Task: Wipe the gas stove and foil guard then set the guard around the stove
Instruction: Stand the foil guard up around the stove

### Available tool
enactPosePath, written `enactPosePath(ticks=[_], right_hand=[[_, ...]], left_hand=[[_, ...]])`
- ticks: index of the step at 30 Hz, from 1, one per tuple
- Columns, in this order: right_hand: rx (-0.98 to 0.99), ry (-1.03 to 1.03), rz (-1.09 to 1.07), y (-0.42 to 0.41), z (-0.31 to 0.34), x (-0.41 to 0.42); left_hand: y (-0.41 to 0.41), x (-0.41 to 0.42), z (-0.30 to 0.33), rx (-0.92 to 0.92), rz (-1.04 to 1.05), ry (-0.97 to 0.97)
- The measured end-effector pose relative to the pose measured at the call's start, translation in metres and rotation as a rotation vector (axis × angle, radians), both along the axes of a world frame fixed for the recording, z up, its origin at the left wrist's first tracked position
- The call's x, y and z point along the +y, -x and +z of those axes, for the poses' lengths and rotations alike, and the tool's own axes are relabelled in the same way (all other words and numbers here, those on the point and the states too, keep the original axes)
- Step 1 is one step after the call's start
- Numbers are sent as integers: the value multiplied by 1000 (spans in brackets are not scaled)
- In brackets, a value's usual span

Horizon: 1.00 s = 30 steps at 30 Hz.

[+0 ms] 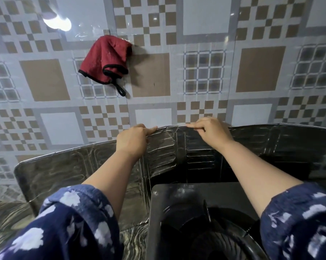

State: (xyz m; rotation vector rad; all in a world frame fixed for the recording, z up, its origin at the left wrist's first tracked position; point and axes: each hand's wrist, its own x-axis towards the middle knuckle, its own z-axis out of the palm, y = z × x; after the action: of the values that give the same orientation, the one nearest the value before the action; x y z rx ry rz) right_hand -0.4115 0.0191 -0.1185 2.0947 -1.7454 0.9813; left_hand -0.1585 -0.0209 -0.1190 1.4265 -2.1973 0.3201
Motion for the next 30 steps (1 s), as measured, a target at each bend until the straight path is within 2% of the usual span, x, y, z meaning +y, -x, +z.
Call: enactPosePath(ticks=[7, 11, 13, 15, 18, 25, 30], right_hand=[[-131, -43, -41, 1, 10, -4], [-137, -87, -83, -4, 5, -3], [-58, -32, -123, -8, 4, -1], [15, 53, -82, -18, 7, -1], [14, 86, 47, -45, 13, -4], [-143, -83, 231, -94, 13, -17], [-211, -38, 185, -105, 4, -22]], left_hand=[[12, 15, 13, -12, -4, 14], [14, 25, 5, -50, 30, -25], [10, 25, 5, -78, 18, -49], [7, 24, 9, -108, 11, -72], [2, 27, 16, -163, 48, -81], [-42, 42, 32, -185, 242, -163], [-65, 54, 38, -193, 281, -157]])
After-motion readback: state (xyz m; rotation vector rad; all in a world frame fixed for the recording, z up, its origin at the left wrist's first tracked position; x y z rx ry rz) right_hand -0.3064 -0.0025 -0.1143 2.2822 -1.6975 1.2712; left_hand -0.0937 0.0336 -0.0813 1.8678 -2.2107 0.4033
